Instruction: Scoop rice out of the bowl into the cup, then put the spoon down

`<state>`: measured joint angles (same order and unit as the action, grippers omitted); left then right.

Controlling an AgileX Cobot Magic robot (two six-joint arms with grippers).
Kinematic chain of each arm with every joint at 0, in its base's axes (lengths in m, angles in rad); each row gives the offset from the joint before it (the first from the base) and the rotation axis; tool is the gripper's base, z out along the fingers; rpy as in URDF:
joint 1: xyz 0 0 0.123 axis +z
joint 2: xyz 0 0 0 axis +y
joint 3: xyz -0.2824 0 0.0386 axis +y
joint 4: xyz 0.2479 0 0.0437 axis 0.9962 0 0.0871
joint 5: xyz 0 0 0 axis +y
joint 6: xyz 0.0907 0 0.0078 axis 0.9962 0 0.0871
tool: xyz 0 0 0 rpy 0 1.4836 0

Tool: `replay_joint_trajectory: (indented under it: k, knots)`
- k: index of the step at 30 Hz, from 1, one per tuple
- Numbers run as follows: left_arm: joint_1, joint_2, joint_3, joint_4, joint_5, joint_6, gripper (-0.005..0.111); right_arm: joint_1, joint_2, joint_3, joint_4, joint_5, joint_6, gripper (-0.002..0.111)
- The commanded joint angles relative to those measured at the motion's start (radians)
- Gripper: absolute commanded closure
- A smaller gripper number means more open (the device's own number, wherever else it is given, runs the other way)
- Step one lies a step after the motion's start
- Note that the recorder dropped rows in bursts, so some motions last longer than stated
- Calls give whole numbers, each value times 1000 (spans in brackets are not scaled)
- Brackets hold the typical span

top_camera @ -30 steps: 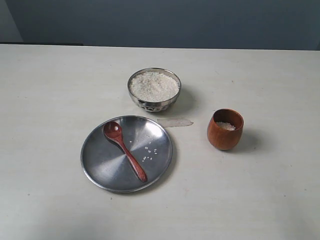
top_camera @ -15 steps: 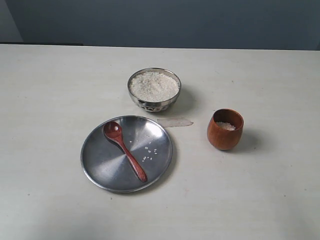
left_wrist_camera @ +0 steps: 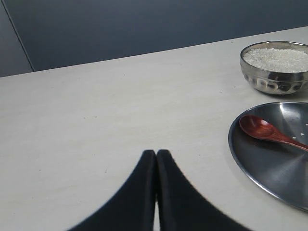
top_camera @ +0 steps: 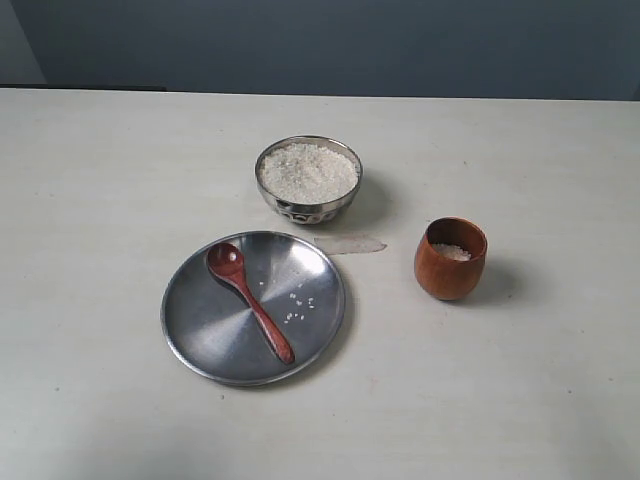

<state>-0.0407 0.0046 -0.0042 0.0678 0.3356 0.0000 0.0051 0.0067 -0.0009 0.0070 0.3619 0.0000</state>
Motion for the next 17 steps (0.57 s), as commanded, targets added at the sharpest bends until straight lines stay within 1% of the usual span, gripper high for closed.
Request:
replay_joint_trajectory:
  k: [1,17]
  knots:
    - [-2,-5,4,-3,-16,0,106,-5,-7,1,-7,-3,0,108]
    - [-2,-5,4,-3,-16,0,106,-5,-7,1,6,-3,0,108]
